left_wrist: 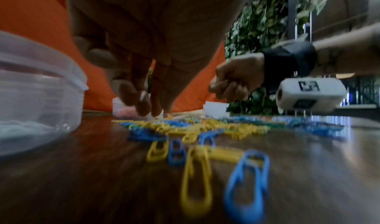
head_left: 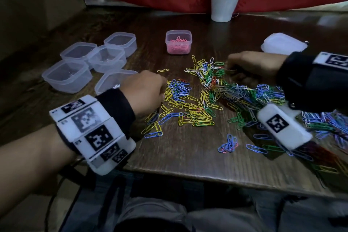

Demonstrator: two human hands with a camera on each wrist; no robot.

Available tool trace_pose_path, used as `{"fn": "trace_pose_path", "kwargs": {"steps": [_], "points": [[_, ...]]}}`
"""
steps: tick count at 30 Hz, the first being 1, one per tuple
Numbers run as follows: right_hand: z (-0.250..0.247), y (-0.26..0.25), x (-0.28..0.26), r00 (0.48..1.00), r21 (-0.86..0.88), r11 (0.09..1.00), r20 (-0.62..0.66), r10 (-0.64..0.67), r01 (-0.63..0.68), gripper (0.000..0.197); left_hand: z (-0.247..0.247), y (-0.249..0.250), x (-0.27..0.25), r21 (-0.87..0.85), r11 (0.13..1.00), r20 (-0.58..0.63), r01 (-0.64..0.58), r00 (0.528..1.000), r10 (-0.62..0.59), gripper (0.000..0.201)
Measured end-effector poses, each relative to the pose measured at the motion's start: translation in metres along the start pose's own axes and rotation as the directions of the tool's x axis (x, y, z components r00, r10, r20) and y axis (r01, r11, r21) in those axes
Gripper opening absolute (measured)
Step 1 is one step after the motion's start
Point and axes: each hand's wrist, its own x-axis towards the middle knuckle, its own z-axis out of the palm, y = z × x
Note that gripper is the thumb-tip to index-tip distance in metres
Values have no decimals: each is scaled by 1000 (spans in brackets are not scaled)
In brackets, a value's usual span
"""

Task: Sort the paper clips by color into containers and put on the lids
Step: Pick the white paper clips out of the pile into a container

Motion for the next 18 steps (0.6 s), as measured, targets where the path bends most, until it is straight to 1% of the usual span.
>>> {"fn": "trace_pose_path", "kwargs": {"steps": [3, 7, 12, 14, 15, 18], "points": [[-6, 8, -2, 1000, 79, 997, 25, -18, 16, 40, -10, 3, 11, -75, 997, 66, -32, 997, 37, 19], [-8, 13, -2, 989, 129, 991, 137, -56, 38, 31, -15, 21, 45, -31, 994, 126, -103, 986, 106, 27], [-9, 16, -5, 975, 242, 970, 205, -80, 29, 18, -13, 29, 70, 4, 980, 226, -198, 955, 192, 15], [-9, 15, -4, 975, 256, 966, 203, -89, 35, 23, -12, 26, 72, -2, 978, 229, -206, 952, 201, 9], [-9, 14, -2, 977, 256, 966, 193, -94, 42, 25, -13, 23, 72, -11, 980, 221, -200, 955, 197, 9], [-3, 7, 6, 980, 285, 958, 175, -98, 45, 26, -24, 10, 68, -73, 988, 168, -135, 975, 145, 12]]}}
